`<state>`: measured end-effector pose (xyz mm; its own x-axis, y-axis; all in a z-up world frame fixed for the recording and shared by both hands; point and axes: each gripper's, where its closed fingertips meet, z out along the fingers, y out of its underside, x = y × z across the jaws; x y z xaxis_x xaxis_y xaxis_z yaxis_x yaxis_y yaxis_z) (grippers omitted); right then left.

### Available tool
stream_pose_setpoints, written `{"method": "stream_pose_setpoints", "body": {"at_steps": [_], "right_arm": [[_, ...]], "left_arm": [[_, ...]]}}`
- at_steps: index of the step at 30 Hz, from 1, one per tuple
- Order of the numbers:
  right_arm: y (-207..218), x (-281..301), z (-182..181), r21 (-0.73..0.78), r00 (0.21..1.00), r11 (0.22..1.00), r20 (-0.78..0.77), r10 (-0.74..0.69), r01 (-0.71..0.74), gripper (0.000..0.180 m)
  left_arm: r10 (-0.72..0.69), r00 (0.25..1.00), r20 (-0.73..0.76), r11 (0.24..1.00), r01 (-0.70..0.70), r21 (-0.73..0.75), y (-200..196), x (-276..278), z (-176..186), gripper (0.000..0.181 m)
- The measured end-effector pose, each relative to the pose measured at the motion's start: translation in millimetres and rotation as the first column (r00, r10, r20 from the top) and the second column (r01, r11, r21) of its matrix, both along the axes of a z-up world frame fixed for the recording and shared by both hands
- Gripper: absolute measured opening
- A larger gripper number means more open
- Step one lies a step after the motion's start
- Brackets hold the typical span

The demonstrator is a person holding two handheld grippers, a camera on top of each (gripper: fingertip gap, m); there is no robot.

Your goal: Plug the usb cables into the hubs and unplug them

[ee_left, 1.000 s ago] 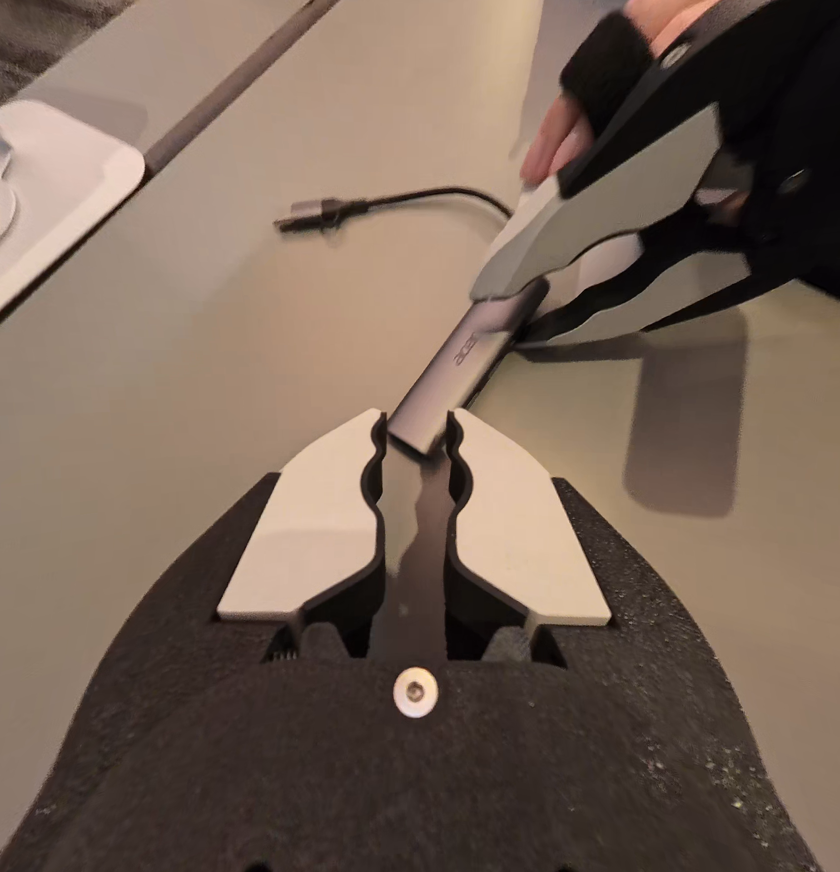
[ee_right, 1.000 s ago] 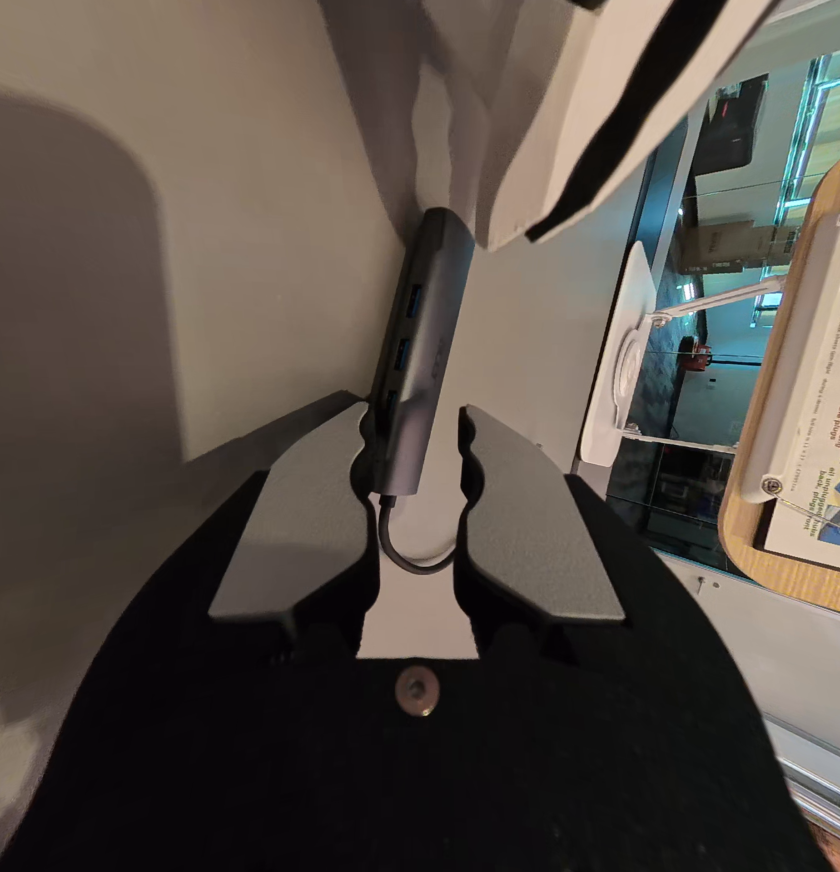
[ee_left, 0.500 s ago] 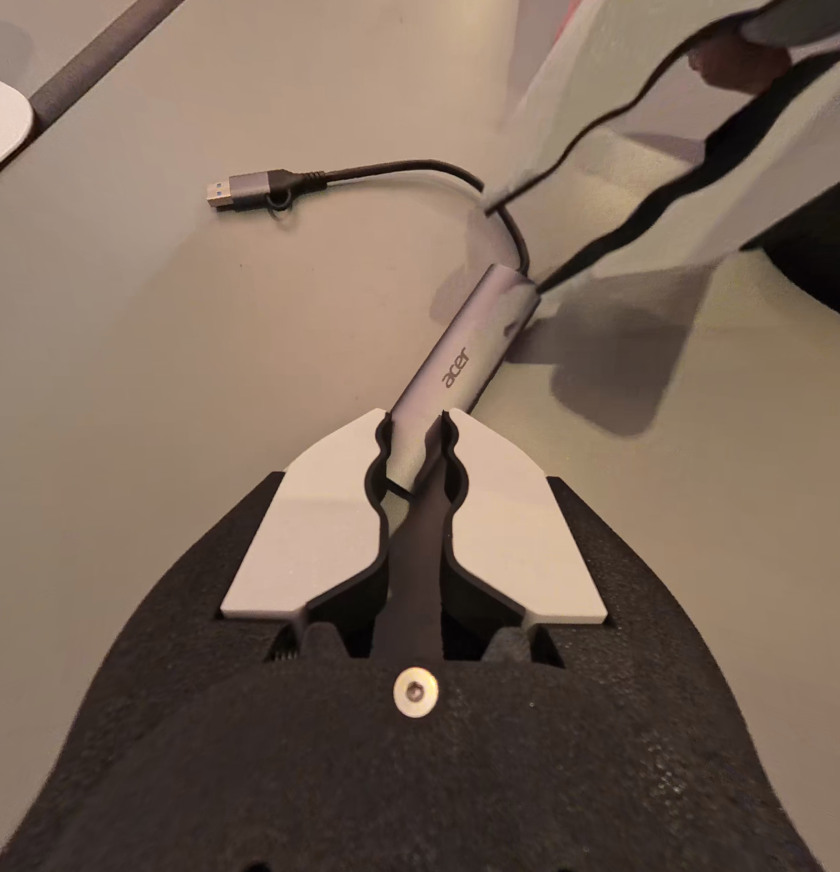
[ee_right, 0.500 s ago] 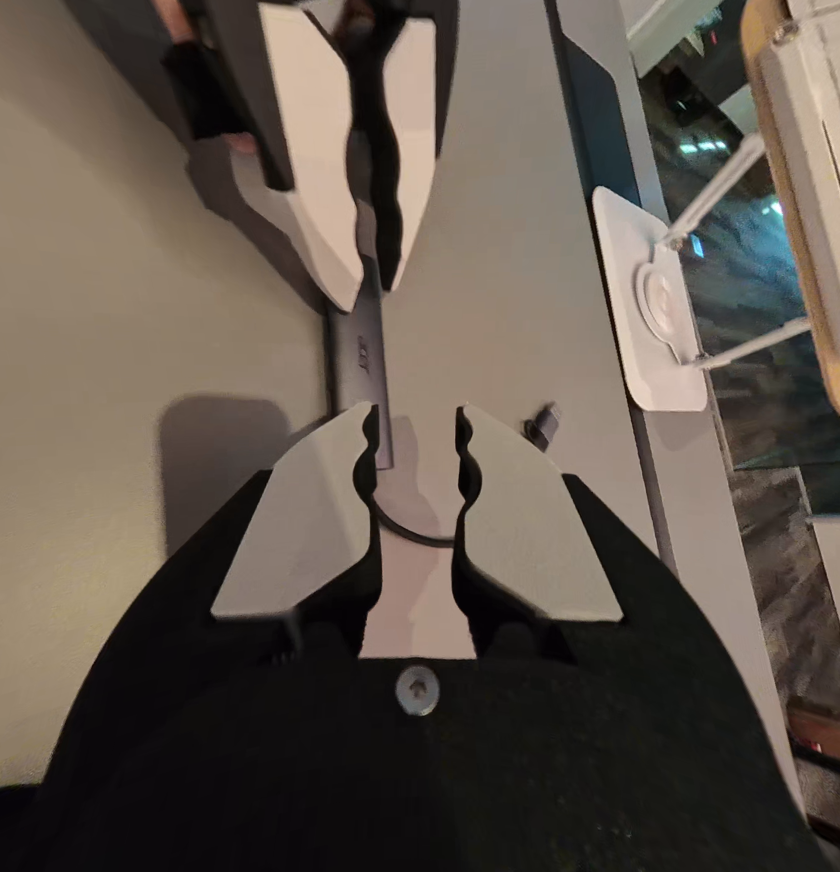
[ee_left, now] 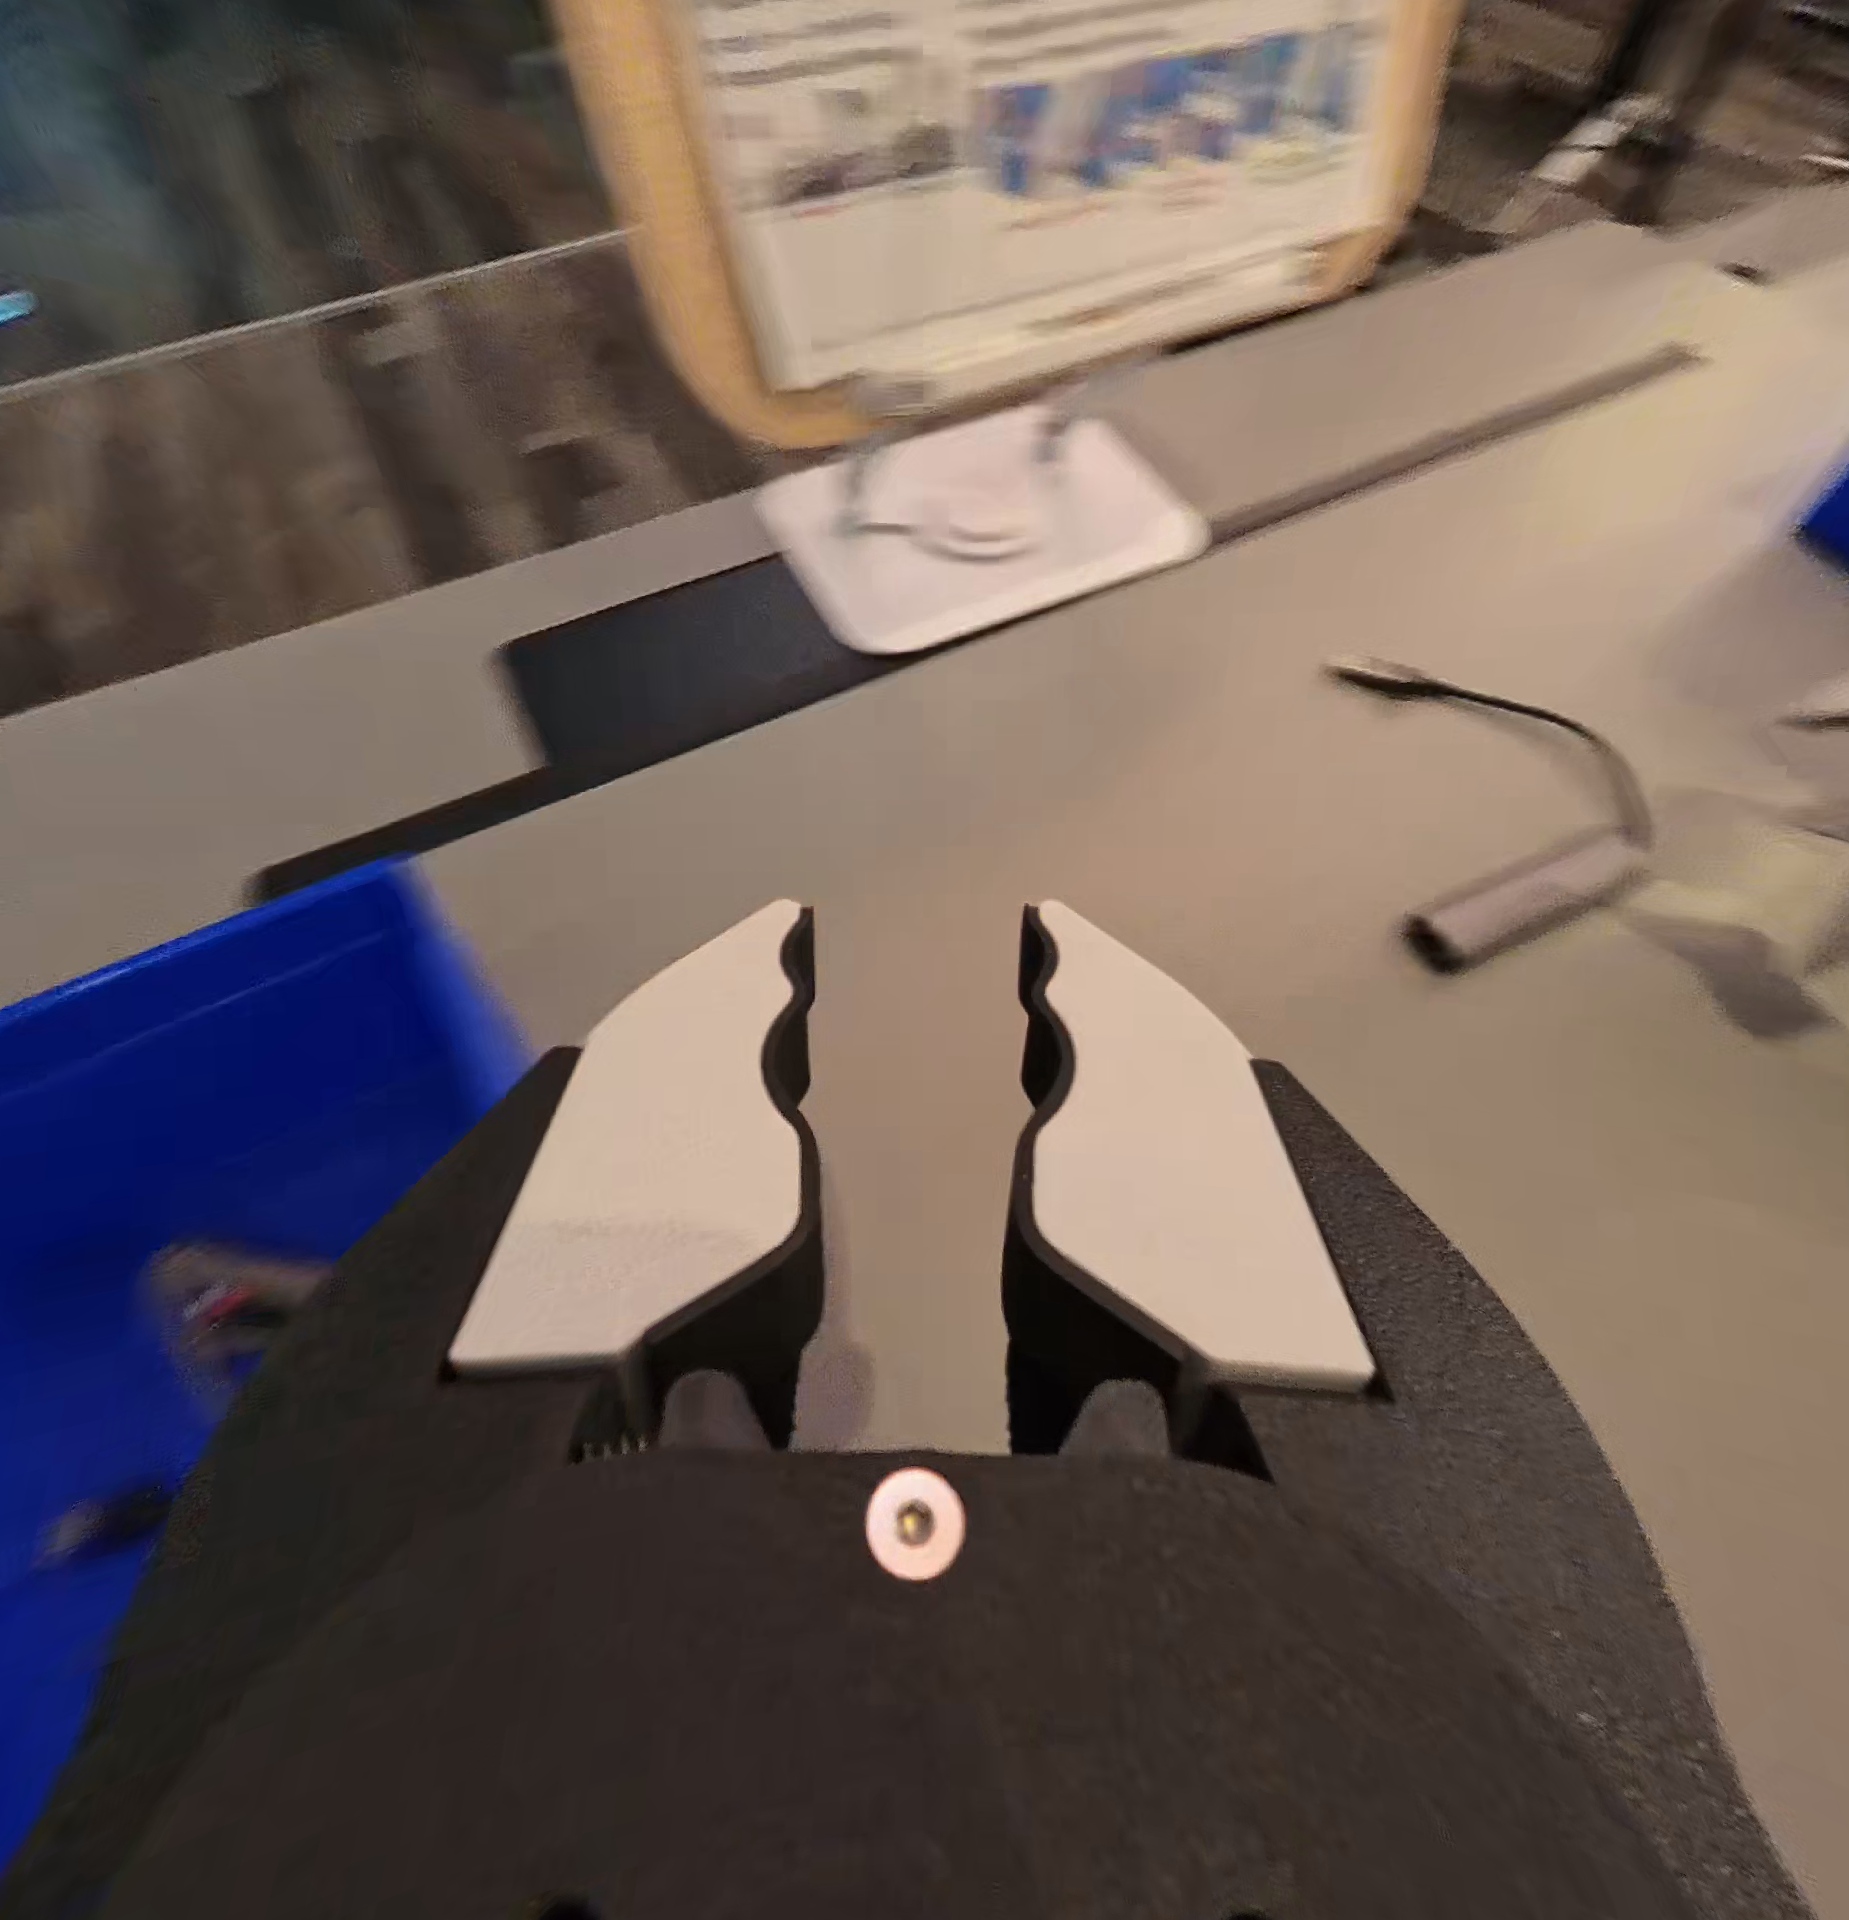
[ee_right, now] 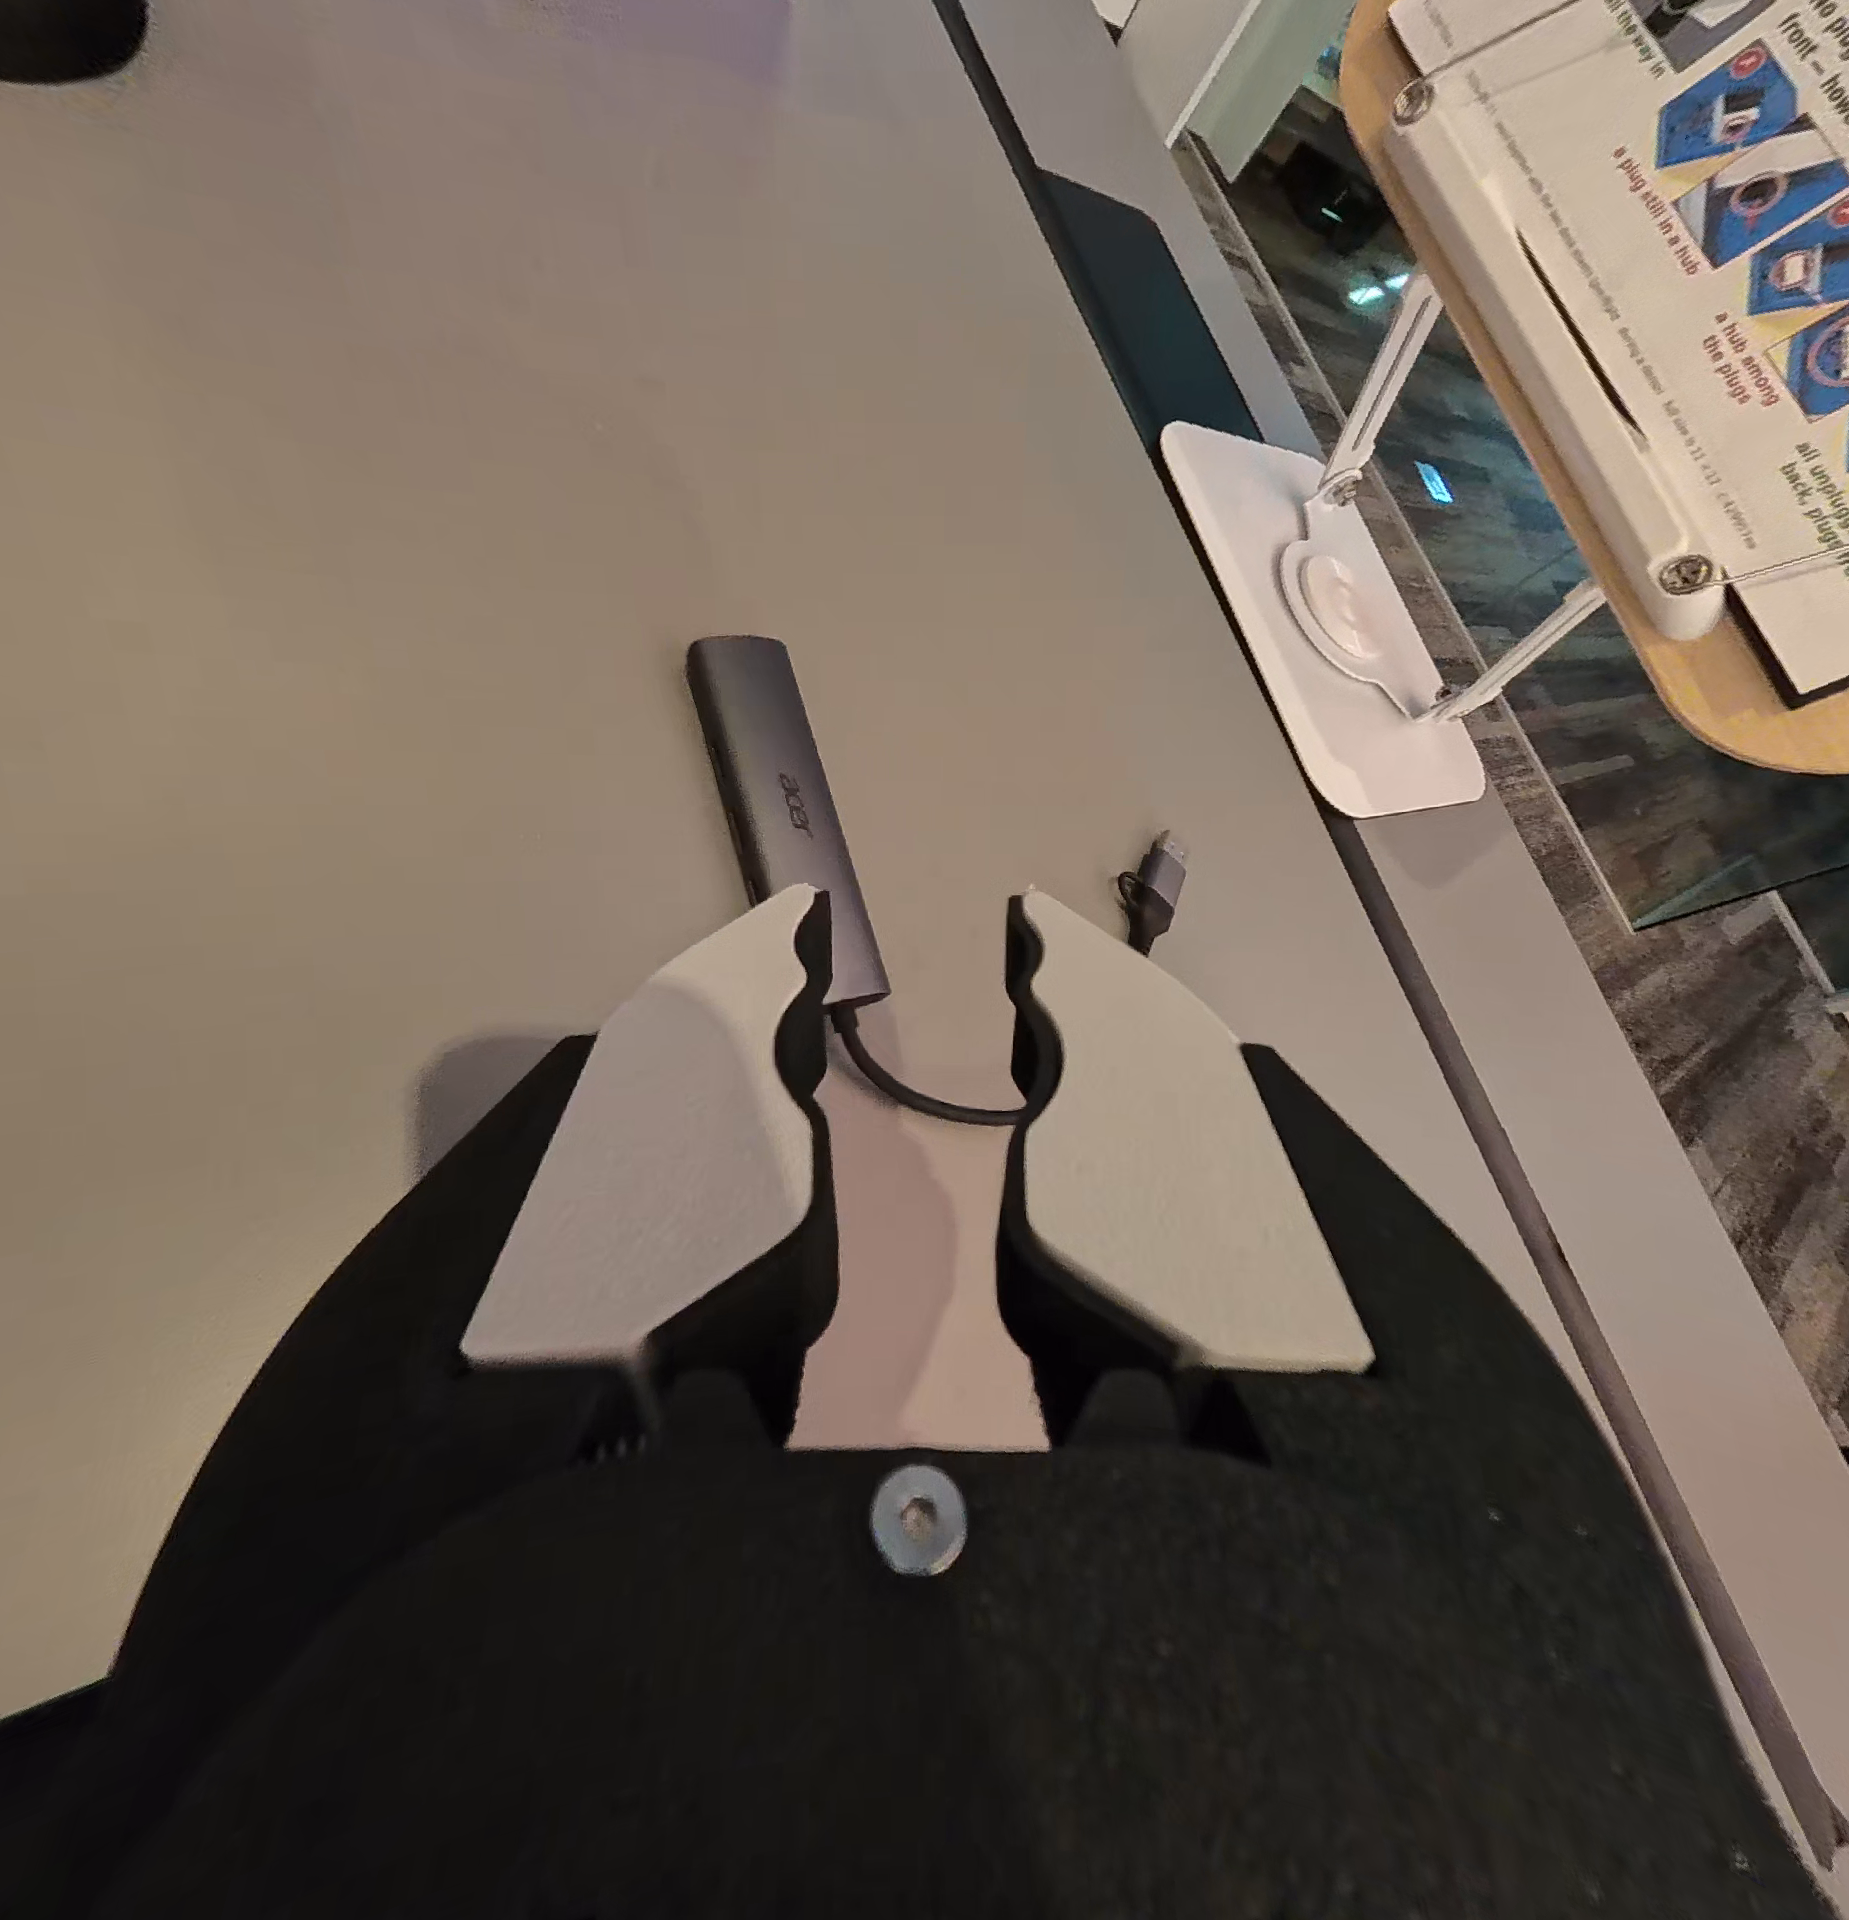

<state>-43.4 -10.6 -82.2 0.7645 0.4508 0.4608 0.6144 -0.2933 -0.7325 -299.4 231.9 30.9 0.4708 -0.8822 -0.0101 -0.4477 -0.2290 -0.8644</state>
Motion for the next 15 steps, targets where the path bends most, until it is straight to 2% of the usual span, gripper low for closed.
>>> {"method": "stream_pose_setpoints", "body": {"at_steps": [2, 4, 6, 9, 12, 15], "right_arm": [[-1.4, -3.4, 2.1, 0.009, 1.000, 1.000, 0.004, -0.004, 0.004, 0.031], [-0.4, -4.7, 3.2, 0.026, 1.000, 1.000, 0.014, -0.018, 0.018, 0.032], [0.2, -5.9, 1.9, 0.034, 0.999, 0.999, 0.019, -0.027, 0.026, 0.032], [-0.9, -2.7, -1.4, 0.037, 0.998, 0.998, 0.042, -0.049, 0.047, 0.033], [-3.6, 1.8, -2.3, 0.043, 0.997, 0.997, 0.040, -0.065, 0.063, 0.033], [-6.3, 7.4, -1.9, 0.053, 0.996, 0.995, 0.034, -0.084, 0.082, 0.033]], "left_arm": [[0.118, 0.991, -0.055, 0.991, -0.121, -0.056, 47.0, -43.3, -5.3, 0.033], [0.194, 0.964, -0.180, 0.954, -0.228, -0.195, 80.1, -77.1, -35.6, 0.028], [0.222, 0.925, -0.307, 0.871, -0.330, -0.365, 96.0, -98.9, -75.7, 0.023], [0.282, 0.907, -0.312, 0.741, -0.412, -0.530, 114.7, -103.2, -111.5, 0.015], [0.346, 0.862, -0.372, 0.670, -0.504, -0.545, 134.0, -111.2, -135.0, 0.015], [0.324, 0.813, -0.483, 0.609, -0.570, -0.551, 135.0, -119.1, -157.6, 0.020]]}}
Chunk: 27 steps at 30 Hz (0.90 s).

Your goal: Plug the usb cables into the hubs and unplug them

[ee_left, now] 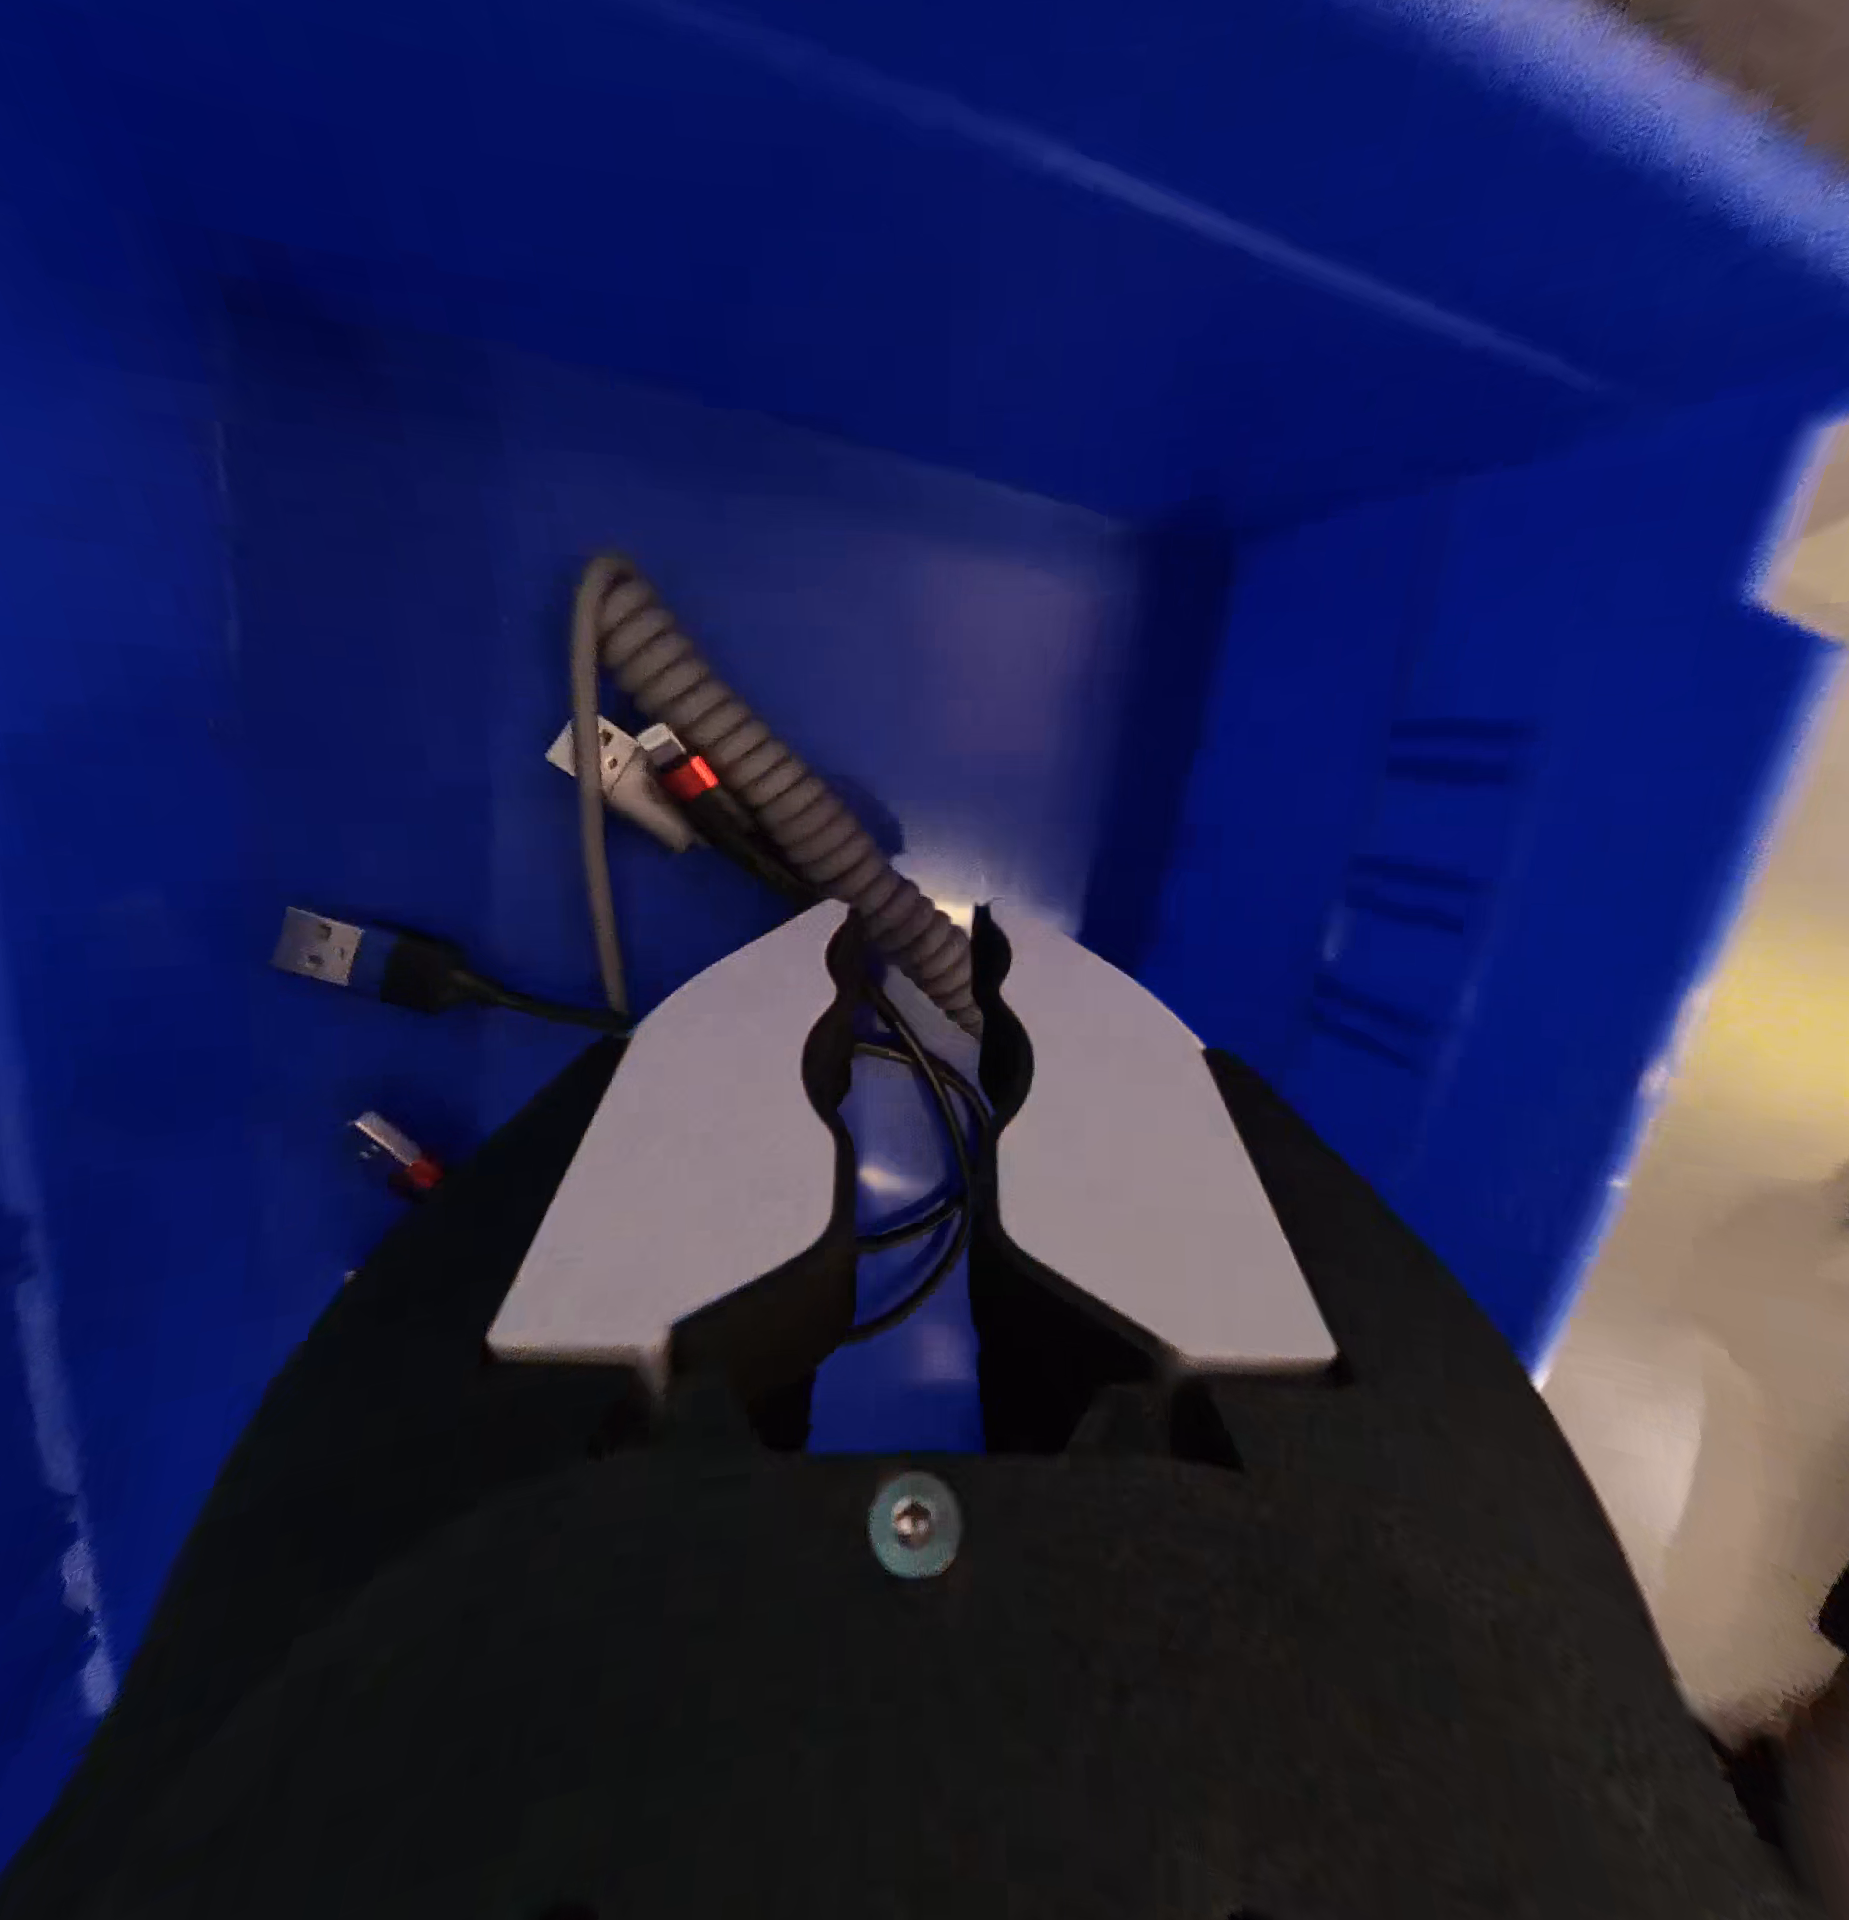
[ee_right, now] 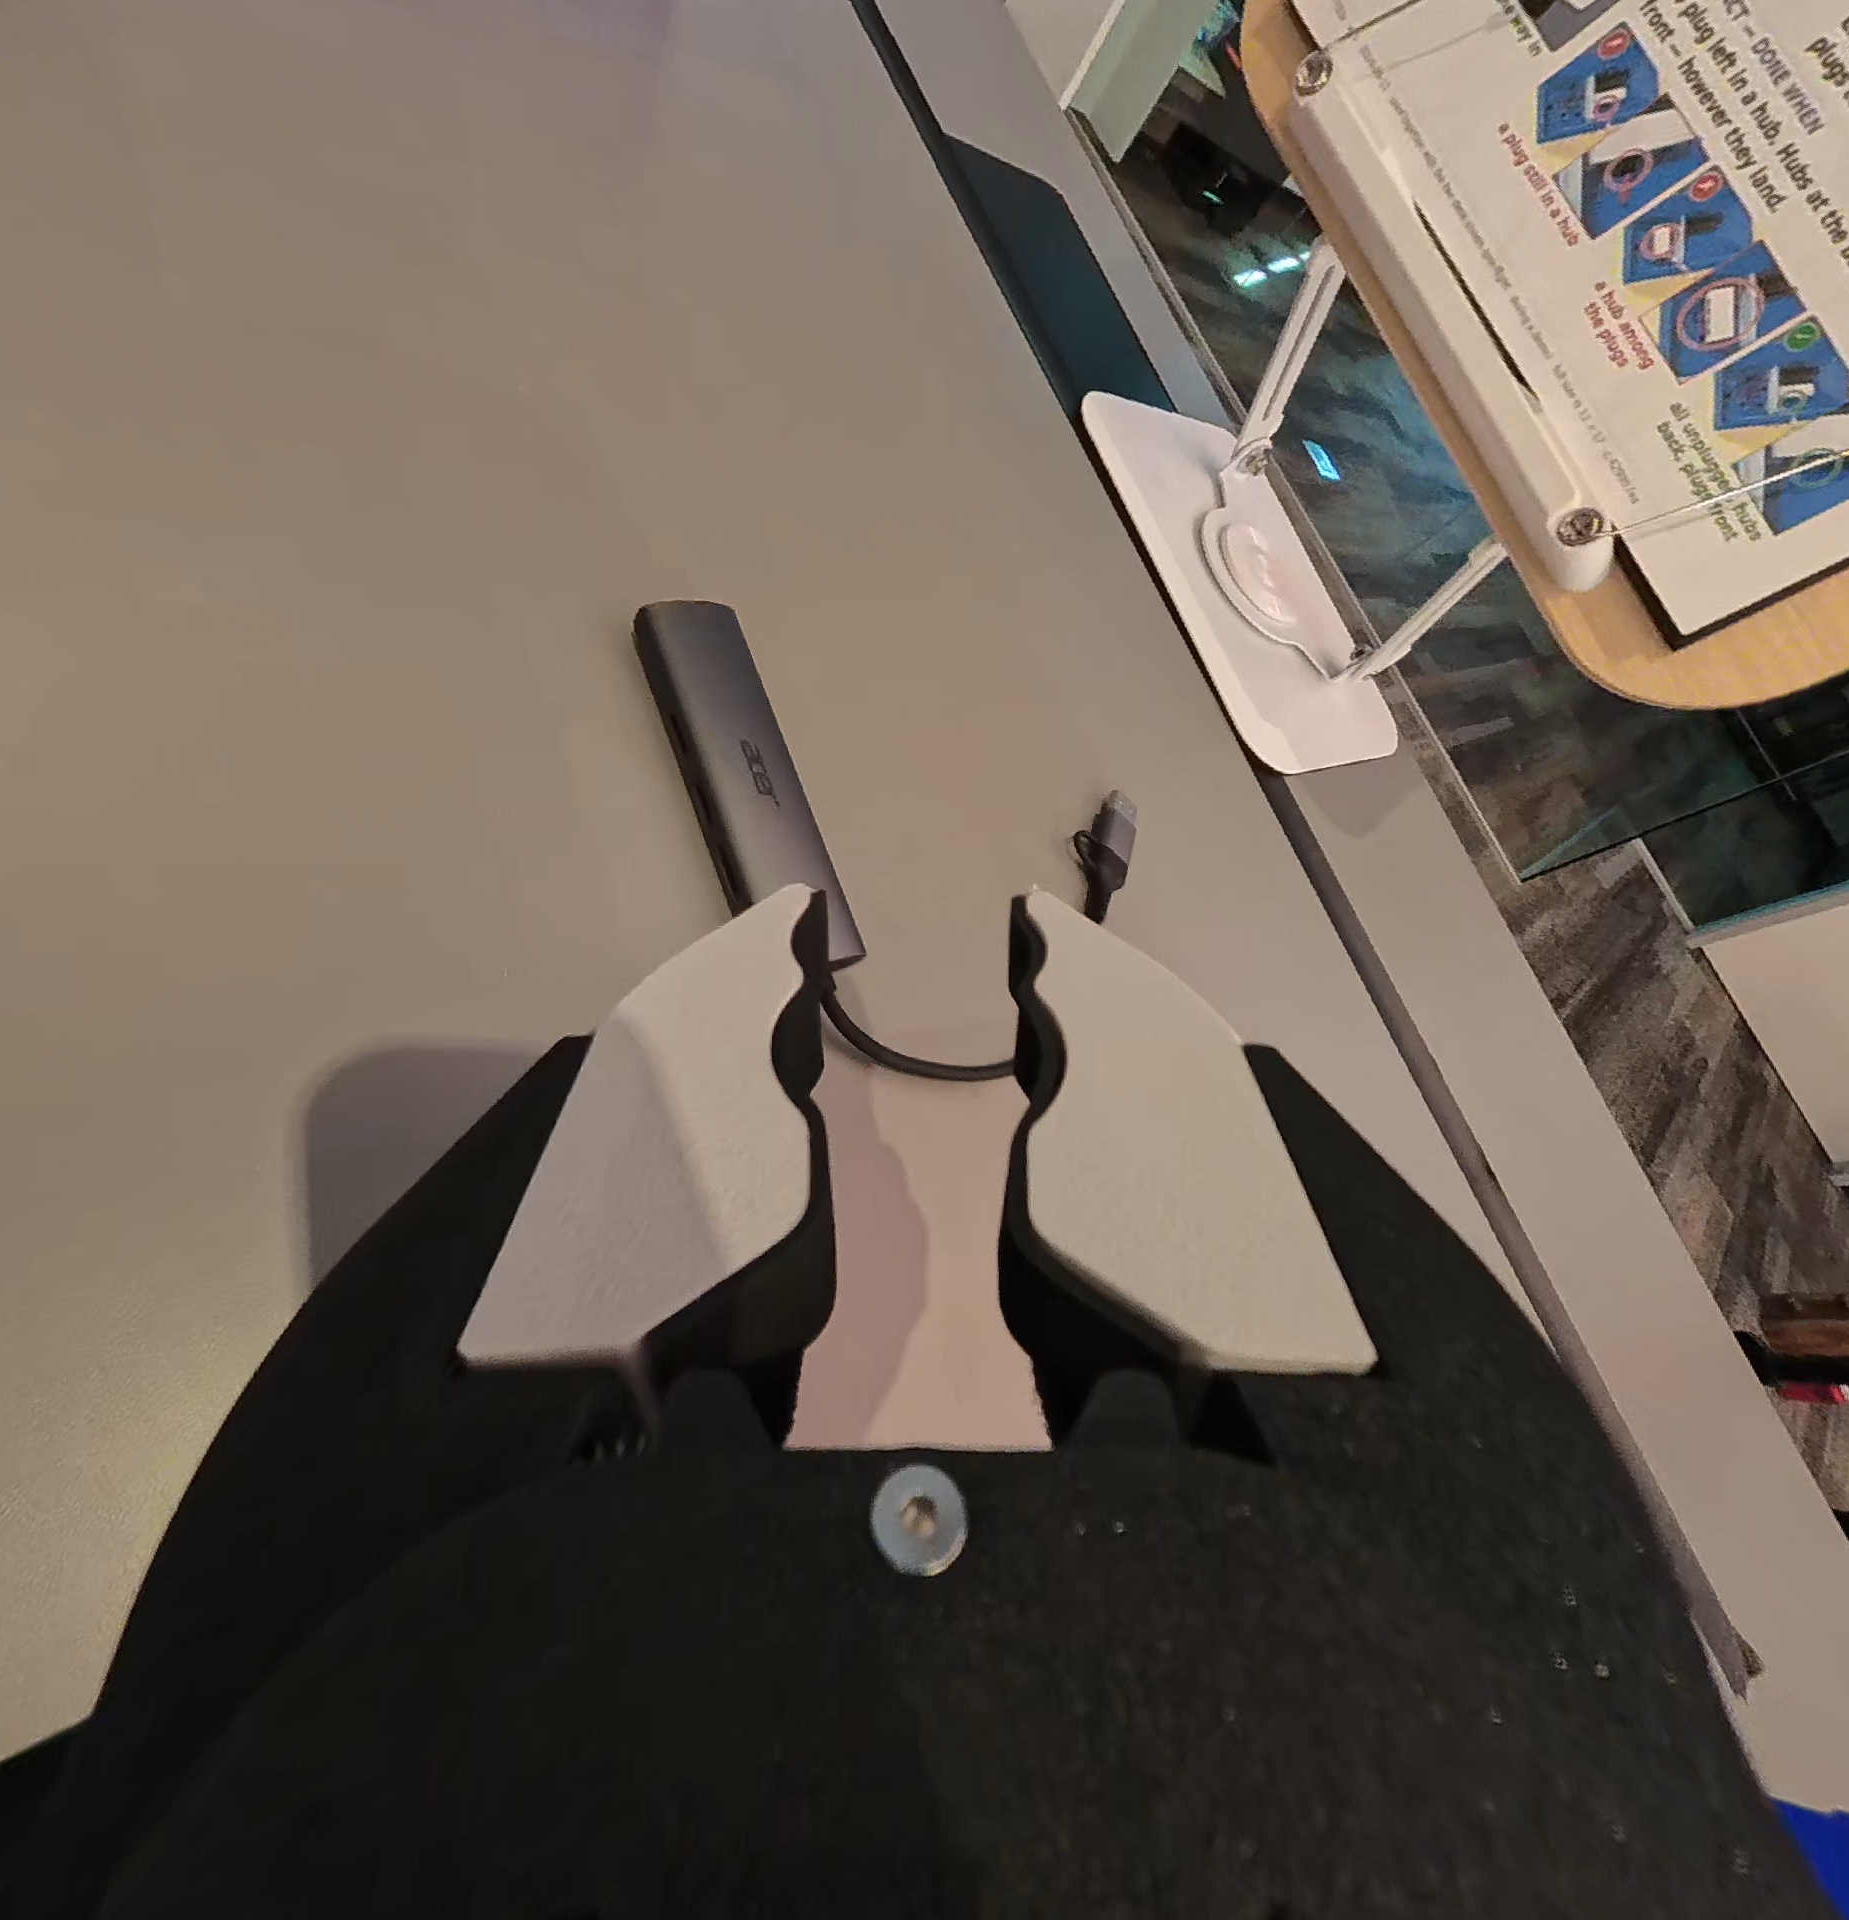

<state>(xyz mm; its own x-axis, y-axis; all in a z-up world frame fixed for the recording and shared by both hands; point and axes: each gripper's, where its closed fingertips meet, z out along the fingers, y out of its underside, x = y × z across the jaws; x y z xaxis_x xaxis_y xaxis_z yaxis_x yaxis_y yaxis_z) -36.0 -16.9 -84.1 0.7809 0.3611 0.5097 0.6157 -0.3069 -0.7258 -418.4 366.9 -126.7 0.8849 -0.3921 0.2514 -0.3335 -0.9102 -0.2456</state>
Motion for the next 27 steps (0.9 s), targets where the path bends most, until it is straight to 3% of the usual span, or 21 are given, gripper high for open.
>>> {"method": "stream_pose_setpoints", "body": {"at_steps": [5, 12, 19, 27], "right_arm": [[-3.6, 5.3, -4.0, 0.001, 1.000, 1.000, 0.015, -0.011, 0.011, 0.033], [-6.2, 6.2, -8.6, -0.002, 0.999, 1.000, 0.049, -0.001, 0.001, 0.033], [-8.6, 7.1, -12.0, -0.010, 0.997, 1.000, 0.072, 0.005, -0.004, 0.033], [-11.5, 8.0, -12.4, -0.008, 0.995, 1.000, 0.098, 0.008, -0.007, 0.033]], "left_arm": [[0.021, 1.000, -0.019, 0.999, -0.022, -0.030, 1.9, 8.0, -8.5, 0.018], [0.015, 0.986, -0.168, 0.998, -0.025, -0.053, 0.4, -5.7, -7.8, 0.024], [0.050, 0.989, -0.139, 0.993, -0.065, -0.104, -7.0, 0.4, -16.3, 0.027], [-0.015, 0.989, -0.149, 0.998, 0.005, -0.066, -7.8, 4.2, -19.7, 0.022]]}}
